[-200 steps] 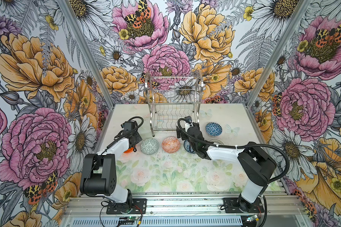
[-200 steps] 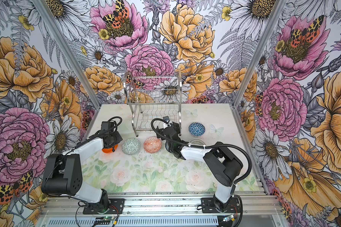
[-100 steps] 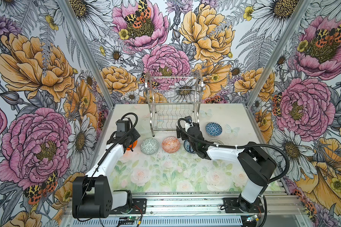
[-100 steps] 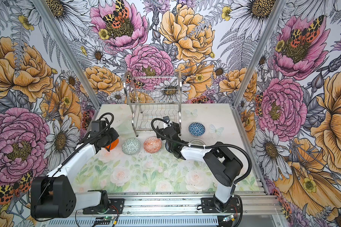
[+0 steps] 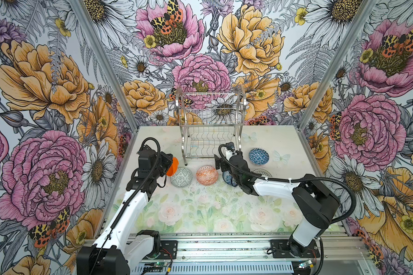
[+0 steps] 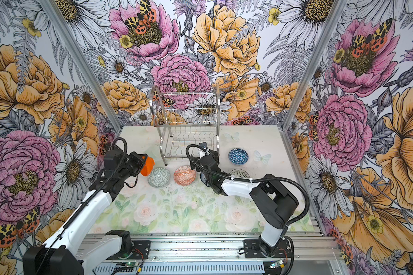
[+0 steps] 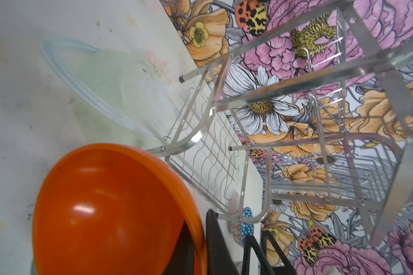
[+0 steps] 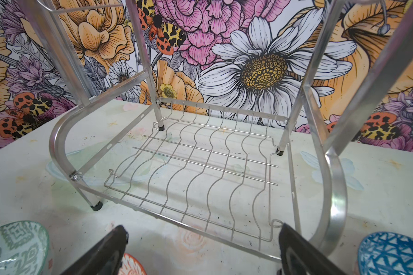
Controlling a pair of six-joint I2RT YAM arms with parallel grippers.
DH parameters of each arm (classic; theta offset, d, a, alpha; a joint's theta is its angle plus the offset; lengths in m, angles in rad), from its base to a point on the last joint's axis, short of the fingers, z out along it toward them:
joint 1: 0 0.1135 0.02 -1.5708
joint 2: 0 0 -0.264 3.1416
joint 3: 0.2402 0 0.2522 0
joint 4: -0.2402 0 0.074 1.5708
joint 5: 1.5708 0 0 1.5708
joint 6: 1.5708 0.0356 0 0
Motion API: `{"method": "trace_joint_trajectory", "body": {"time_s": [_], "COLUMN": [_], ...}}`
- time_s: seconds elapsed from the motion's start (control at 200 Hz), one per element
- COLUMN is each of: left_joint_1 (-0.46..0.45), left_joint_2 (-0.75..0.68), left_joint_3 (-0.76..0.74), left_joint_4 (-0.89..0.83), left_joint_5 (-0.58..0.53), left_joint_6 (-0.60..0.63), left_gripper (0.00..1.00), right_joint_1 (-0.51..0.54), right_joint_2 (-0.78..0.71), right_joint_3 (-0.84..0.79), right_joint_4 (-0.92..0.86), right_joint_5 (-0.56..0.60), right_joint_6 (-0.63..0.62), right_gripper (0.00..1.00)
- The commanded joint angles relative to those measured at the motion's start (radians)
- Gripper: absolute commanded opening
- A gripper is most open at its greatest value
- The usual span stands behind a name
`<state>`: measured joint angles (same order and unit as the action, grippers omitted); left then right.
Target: Load the bowls into the dish rack
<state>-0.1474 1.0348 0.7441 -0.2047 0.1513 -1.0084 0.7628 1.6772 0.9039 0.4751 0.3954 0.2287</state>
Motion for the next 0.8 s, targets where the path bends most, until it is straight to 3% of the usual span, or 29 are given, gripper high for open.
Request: {"method": "trace_joint_trajectory", "body": {"time_s": [0.0, 0.24, 0.44, 0.666, 0.796], "left_joint_1": [-0.122, -0.384, -0.561, -0.725, -0.782], "left_joint_2": [0.026, 0.14, 0.239, 0.424, 0.493], "left_joint_3": [0.074, 0.199, 0.278, 0.418, 0.442], "left_joint_4": [0.056, -0.071, -0.197, -0.418, -0.452], "left_joint_5": [-0.016, -0.151, -0.266, -0.405, -0.396], "left_joint_6": [-0.039, 0.089, 0.197, 0.337, 0.358], "left_gripper": [0.0, 0.0, 0.0, 0.0, 0.0], "right_joint_1": [0.01, -0.036, -0.188, -0.319, -0.357], "right_joint_2": [-0.111, -0.31, -0.438, -0.573, -0.608], "right_joint_3": [-0.001, -0.054, -0.083, -0.128, -0.145], "right_joint_4": [-0.047, -0.246, -0.438, -0.516, -0.53], "right_joint_5": [0.005, 0.126, 0.064, 0.015, -0.005], "right_joint_6": [0.029, 0.037, 0.083, 0.096, 0.102], "right_gripper": [1.0, 0.99, 1.0, 1.0, 0.99]}}
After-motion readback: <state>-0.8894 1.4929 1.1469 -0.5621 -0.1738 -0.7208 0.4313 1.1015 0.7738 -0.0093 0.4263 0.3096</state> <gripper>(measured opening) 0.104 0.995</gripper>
